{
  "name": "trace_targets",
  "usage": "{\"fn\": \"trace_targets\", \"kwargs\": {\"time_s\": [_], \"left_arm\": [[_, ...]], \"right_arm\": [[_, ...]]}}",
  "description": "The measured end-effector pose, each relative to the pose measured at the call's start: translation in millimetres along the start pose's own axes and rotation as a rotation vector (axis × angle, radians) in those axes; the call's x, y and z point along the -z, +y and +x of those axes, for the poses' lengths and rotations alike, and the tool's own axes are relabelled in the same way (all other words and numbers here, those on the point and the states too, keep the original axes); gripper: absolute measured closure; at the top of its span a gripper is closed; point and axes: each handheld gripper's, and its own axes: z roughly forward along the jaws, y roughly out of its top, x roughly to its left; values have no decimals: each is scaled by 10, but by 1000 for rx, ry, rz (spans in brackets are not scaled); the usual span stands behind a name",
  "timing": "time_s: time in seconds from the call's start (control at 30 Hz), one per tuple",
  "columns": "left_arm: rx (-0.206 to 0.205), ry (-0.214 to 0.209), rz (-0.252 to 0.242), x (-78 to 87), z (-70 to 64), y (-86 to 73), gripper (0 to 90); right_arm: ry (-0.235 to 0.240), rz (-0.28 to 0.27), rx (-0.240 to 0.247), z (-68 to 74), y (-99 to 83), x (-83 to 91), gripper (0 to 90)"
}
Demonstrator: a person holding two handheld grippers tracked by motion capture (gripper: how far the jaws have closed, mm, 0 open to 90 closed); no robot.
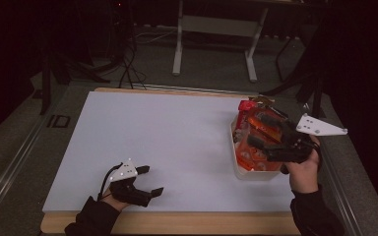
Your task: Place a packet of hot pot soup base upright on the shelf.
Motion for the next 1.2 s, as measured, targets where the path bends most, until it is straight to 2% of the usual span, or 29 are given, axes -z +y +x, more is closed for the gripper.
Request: {"fn": "trace_targets", "kwargs": {"time_s": [0.17,0.33,0.67,0.97,1.2], "left_arm": [[-3,-1,0,-1,-1,-1,67],[-1,-3,0,-2,-4,-1,67],[-9,-2,3,-4,-13,-1,67],[-11,-4,-2,2,-16,6,67],[-22,0,5,3,-23,1,67]], "right_arm": [[29,32,22,83,-83,-102,116],[70,73,18,155,-208,-226,116],[109,136,20,268,-480,-428,117],[130,167,2,325,-703,-478,118],[123,181,-17,334,-820,-449,119]]}}
